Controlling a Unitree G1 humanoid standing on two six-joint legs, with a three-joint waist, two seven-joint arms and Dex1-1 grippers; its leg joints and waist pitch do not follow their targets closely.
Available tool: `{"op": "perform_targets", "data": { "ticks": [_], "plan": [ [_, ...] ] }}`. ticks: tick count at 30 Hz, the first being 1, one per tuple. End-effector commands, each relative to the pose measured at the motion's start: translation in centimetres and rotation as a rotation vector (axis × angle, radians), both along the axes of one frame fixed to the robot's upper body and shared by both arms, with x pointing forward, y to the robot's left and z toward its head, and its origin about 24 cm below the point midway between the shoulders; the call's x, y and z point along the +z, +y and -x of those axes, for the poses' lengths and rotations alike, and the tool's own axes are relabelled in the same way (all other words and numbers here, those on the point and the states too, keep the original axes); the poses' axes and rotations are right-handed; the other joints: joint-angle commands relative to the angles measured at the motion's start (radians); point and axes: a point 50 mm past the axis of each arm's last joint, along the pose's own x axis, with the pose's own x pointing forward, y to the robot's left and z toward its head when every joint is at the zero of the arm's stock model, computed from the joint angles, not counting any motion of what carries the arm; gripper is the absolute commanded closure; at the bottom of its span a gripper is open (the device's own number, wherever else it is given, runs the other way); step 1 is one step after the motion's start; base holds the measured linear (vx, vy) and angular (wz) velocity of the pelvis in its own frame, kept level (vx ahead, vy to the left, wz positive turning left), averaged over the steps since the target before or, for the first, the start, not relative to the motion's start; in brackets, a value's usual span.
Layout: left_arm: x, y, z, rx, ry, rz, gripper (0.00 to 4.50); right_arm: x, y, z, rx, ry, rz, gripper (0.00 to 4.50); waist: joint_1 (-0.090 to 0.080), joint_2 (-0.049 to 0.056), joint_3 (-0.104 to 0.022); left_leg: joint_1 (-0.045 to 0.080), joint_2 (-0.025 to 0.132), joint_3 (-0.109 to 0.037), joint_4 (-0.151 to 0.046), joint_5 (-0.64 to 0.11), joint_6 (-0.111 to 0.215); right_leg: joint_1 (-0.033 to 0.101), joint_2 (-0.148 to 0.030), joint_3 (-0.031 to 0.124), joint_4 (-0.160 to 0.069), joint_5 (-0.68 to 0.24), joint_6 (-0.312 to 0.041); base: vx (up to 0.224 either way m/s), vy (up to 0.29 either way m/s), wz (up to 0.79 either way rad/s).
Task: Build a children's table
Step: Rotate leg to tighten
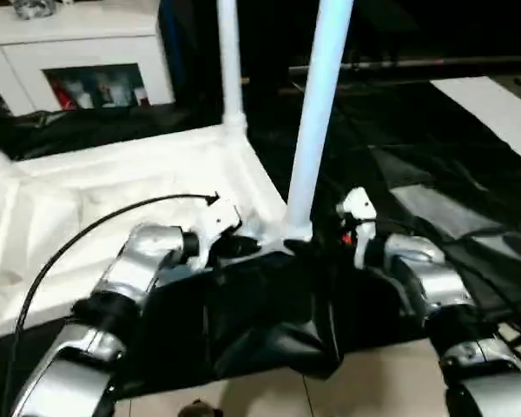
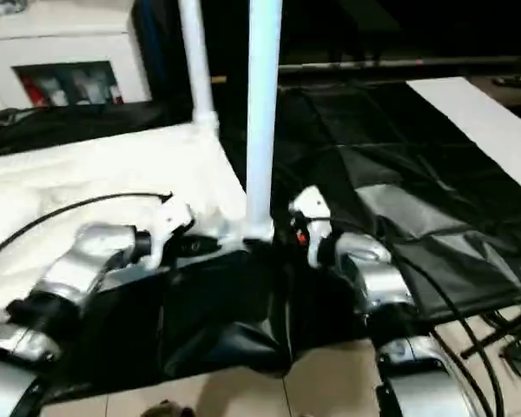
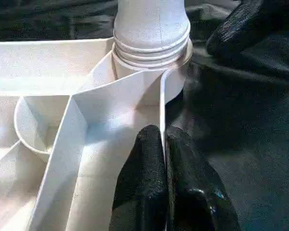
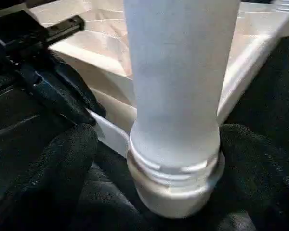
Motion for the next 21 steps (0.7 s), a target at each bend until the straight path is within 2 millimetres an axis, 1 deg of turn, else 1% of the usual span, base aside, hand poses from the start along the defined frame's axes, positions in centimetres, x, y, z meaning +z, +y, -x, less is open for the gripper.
{"op": "perform_targets", "data": {
  "ticks": [1, 2, 3, 5, 7, 9, 10, 14, 16, 18, 19, 21],
  "plan": [
    [1.5, -1.3, 0.1, -0.063, -0.046, 0.079, 4.50, 0.2, 0.6, 0.0, 0.050, 0.007, 0.015, 0.08, 0.002, -0.010, -0.069, 0.020, 0.035, -0.016, -0.071, -0.252, 0.040, 0.048, -0.066, 0.050, -0.080, -0.311, -0.195, 0.000, 0.000, 0.00],
    [1.5, -1.3, 0.3, -0.076, -0.034, 0.083, 4.50, 0.2, 0.7, -0.1, 0.048, 0.009, 0.020, 0.08, 0.002, -0.014, -0.069, 0.020, 0.035, -0.015, -0.071, -0.251, 0.040, 0.048, -0.065, 0.051, -0.080, -0.310, -0.193, 0.000, 0.000, 0.00],
    [1.5, -1.4, 0.3, -0.079, -0.032, 0.084, 4.50, 0.2, 0.7, -0.1, 0.048, 0.009, 0.021, 0.08, 0.003, -0.013, -0.069, 0.020, 0.035, -0.016, -0.071, -0.249, 0.039, 0.048, -0.067, 0.051, -0.078, -0.307, -0.194, 0.000, 0.000, 0.00],
    [1.5, -1.4, 0.6, -0.086, -0.029, 0.085, 4.50, 0.2, 0.7, -0.1, 0.058, 0.014, 0.022, 0.36, 0.005, -0.015, -0.070, 0.019, 0.035, -0.015, -0.071, -0.234, 0.041, 0.049, -0.065, 0.051, -0.076, -0.291, -0.197, 0.000, 0.000, 0.00],
    [1.5, -1.3, 0.7, -0.092, -0.024, 0.086, 4.50, 0.2, 0.7, -0.1, 0.064, 0.017, 0.021, 0.50, 0.008, -0.016, -0.070, 0.018, 0.035, -0.014, -0.070, -0.222, 0.045, 0.049, -0.066, 0.052, -0.075, -0.280, -0.196, 0.000, 0.000, 0.00],
    [1.6, -1.2, 0.8, -0.094, -0.021, 0.084, 4.50, 0.1, 0.7, -0.1, 0.069, 0.018, 0.022, 0.50, 0.010, -0.015, -0.070, 0.018, 0.034, -0.014, -0.069, -0.218, 0.046, 0.049, -0.065, 0.052, -0.075, -0.277, -0.194, 0.000, 0.000, 0.00],
    [1.6, -1.1, 0.9, -0.094, -0.020, 0.081, 4.50, 0.1, 0.7, -0.1, 0.070, 0.019, 0.022, 0.84, 0.013, -0.014, -0.069, 0.019, 0.035, -0.014, -0.070, -0.224, 0.045, 0.048, -0.065, 0.052, -0.075, -0.285, -0.192, 0.000, 0.000, 0.00],
    [1.5, -0.9, 1.0, -0.093, -0.017, 0.074, 4.50, 0.0, 0.7, -0.1, 0.067, 0.016, 0.023, 1.00, 0.015, -0.012, -0.069, 0.020, 0.034, -0.014, -0.070, -0.228, 0.039, 0.046, -0.064, 0.052, -0.076, -0.286, -0.189, 0.000, 0.000, 0.00],
    [1.5, -0.9, 1.0, -0.091, -0.015, 0.071, 4.50, 0.0, 0.7, 0.0, 0.067, 0.016, 0.025, 1.28, 0.016, -0.012, -0.070, 0.020, 0.033, -0.014, -0.070, -0.229, 0.037, 0.048, -0.065, 0.053, -0.075, -0.285, -0.187, 0.000, 0.000, 0.00],
    [1.5, -0.9, 1.1, -0.091, -0.013, 0.067, 4.50, -0.1, 0.7, 0.0, 0.069, 0.018, 0.027, 1.38, 0.015, -0.012, -0.071, 0.020, 0.034, -0.014, -0.070, -0.224, 0.037, 0.049, -0.065, 0.052, -0.075, -0.279, -0.187, 0.000, 0.000, 0.00],
    [1.5, -0.8, 1.1, -0.092, -0.012, 0.065, 4.50, -0.1, 0.7, 0.0, 0.069, 0.019, 0.028, 1.46, 0.015, -0.011, -0.071, 0.019, 0.033, -0.014, -0.070, -0.223, 0.038, 0.048, -0.064, 0.052, -0.074, -0.275, -0.189, 0.000, 0.000, 0.00],
    [1.5, -0.8, 1.1, -0.092, -0.011, 0.063, 4.50, -0.2, 0.7, 0.1, 0.070, 0.020, 0.029, 1.67, 0.015, -0.011, -0.072, 0.019, 0.034, -0.014, -0.069, -0.222, 0.038, 0.049, -0.064, 0.052, -0.074, -0.270, -0.190, 0.000, 0.000, 0.00]
  ]
}}
